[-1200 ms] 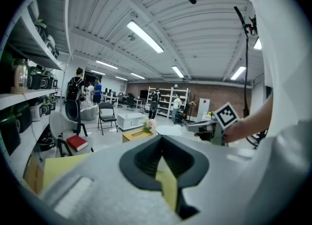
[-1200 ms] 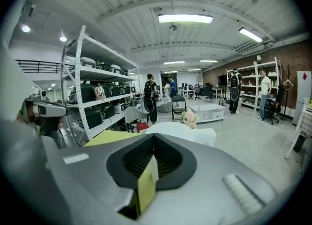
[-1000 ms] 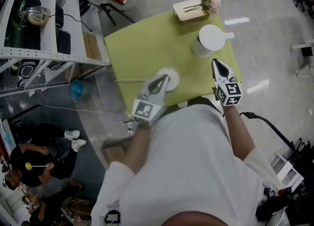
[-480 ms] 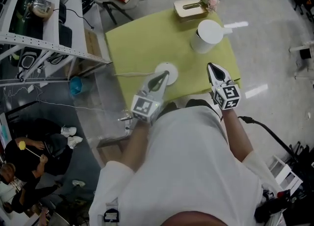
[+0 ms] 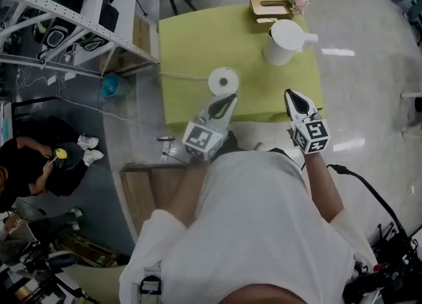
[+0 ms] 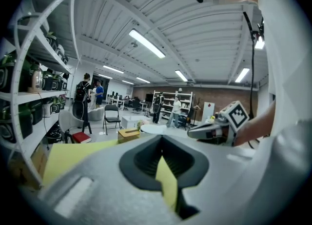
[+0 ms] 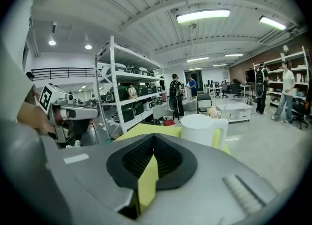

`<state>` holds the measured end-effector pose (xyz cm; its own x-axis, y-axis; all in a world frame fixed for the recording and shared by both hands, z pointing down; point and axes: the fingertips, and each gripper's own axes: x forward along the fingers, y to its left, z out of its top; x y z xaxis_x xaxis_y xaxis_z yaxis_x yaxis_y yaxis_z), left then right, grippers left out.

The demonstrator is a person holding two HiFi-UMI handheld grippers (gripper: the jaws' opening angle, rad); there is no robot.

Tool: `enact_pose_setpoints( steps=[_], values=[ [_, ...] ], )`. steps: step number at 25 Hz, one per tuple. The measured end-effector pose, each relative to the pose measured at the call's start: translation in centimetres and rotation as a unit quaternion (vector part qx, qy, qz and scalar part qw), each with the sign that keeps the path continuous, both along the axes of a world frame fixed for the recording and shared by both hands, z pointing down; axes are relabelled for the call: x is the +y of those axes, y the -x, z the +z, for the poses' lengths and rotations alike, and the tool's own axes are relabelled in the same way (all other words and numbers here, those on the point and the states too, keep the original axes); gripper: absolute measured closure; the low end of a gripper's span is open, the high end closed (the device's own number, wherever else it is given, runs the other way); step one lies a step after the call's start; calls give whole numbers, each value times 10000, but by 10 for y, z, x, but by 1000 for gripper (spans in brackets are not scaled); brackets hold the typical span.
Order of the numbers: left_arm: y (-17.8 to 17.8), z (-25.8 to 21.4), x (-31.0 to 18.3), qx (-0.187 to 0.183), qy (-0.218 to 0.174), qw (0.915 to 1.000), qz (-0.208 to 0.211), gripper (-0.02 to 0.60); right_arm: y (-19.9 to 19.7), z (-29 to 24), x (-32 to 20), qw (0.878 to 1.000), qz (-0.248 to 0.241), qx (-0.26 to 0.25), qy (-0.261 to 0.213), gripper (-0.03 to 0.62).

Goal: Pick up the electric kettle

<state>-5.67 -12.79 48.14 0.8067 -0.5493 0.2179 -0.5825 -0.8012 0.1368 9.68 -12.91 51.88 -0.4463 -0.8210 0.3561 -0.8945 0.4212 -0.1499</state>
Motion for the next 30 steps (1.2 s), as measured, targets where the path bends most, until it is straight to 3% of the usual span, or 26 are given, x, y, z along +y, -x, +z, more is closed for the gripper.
enact_pose_setpoints(
  steps=[7, 15, 30],
  values=[
    [-34, -5, 63, 144, 71, 9994, -299, 582, -39, -1, 66, 9996, -270, -70, 80, 589],
    [-43, -24, 116, 227, -77, 9979, -595, 583, -62, -1, 112, 9985, -533, -26, 80, 589],
    [5, -30, 175, 199, -133, 9982, -554, 581, -5, -28, 158, 9989, -384, -153, -208, 589]
  ],
)
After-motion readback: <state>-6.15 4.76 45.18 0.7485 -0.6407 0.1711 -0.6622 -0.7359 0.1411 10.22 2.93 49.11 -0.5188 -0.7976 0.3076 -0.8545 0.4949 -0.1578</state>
